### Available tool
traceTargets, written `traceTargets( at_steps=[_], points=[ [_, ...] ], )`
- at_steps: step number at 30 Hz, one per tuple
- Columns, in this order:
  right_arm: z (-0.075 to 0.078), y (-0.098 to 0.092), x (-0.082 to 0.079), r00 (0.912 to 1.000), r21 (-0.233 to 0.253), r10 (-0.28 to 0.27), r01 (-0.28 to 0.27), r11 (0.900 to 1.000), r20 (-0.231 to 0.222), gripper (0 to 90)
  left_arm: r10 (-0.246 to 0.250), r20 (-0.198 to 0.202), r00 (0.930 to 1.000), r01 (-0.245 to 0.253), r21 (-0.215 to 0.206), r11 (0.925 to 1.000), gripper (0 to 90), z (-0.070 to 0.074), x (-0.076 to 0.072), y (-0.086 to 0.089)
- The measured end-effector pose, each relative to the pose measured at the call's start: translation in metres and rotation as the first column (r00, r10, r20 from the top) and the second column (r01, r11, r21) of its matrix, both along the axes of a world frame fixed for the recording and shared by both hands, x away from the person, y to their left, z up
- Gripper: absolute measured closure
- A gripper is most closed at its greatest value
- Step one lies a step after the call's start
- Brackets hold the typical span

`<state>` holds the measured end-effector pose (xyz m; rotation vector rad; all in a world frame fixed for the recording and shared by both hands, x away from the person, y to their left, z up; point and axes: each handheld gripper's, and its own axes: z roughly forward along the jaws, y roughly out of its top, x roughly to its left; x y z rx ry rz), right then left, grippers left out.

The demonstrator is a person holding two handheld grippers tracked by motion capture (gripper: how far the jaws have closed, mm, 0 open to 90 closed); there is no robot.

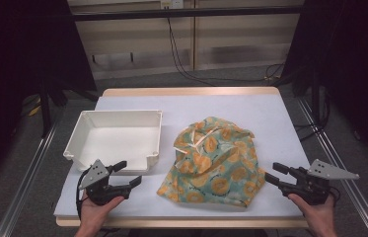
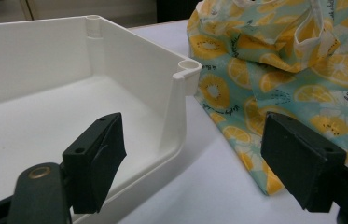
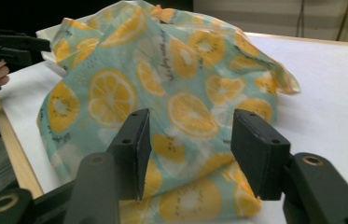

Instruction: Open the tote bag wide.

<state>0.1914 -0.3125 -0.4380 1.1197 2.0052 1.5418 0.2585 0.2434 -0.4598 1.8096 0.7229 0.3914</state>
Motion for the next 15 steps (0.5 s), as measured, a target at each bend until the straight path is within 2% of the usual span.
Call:
traceTargets(
  at_steps=[2, 4, 6, 7, 8, 12, 13, 14, 15],
  points=[
    [0.005, 0.004, 0.004, 0.9995, -0.017, 0.031, -0.031, 0.999, 0.002, 51.6, 0.000, 0.006, 1.0000, 0.000, 0.018, 0.9998, 21.7, 0.001, 0.000, -0.001],
    [0.007, 0.006, 0.007, 0.9989, -0.017, 0.046, -0.046, 0.999, -0.001, 51.7, -0.001, 0.004, 1.0000, 0.001, 0.017, 0.9998, 22.2, 0.001, 0.000, -0.001],
    [0.013, 0.013, 0.016, 0.9962, -0.024, 0.087, -0.087, 0.996, -0.013, 54.7, -0.001, 0.008, 1.0000, 0.001, 0.019, 0.9998, 22.3, 0.001, 0.000, -0.001],
    [0.013, 0.013, 0.016, 0.9962, -0.024, 0.087, -0.087, 0.996, -0.013, 54.7, -0.002, 0.004, 1.0000, 0.002, 0.021, 0.9998, 22.3, 0.000, 0.000, -0.002],
    [0.018, 0.019, 0.026, 0.9939, -0.019, 0.110, -0.110, 0.994, -0.010, 56.2, -0.002, 0.003, 1.0000, 0.002, 0.019, 0.9998, 22.2, 0.000, 0.000, -0.001],
    [0.030, 0.026, 0.046, 0.9909, -0.025, 0.134, -0.134, 0.991, 0.011, 60.5, 0.003, 0.005, 1.0000, -0.003, 0.022, 0.9998, 22.2, 0.000, 0.002, 0.000],
    [0.032, 0.028, 0.053, 0.9890, -0.017, 0.147, -0.147, 0.989, 0.014, 61.0, 0.008, 0.001, 1.0000, -0.008, 0.011, 0.9999, 22.2, 0.000, 0.002, 0.000],
    [0.032, 0.028, 0.053, 0.9890, -0.017, 0.147, -0.147, 0.989, 0.014, 61.0, 0.008, 0.001, 1.0000, -0.008, 0.011, 0.9999, 22.2, 0.000, 0.002, 0.000],
    [0.036, 0.032, 0.064, 0.9878, -0.034, 0.155, -0.154, 0.987, 0.015, 61.1, 0.007, -0.002, 1.0000, -0.007, 0.015, 0.9999, 22.1, 0.000, 0.003, 0.001]
  ],
)
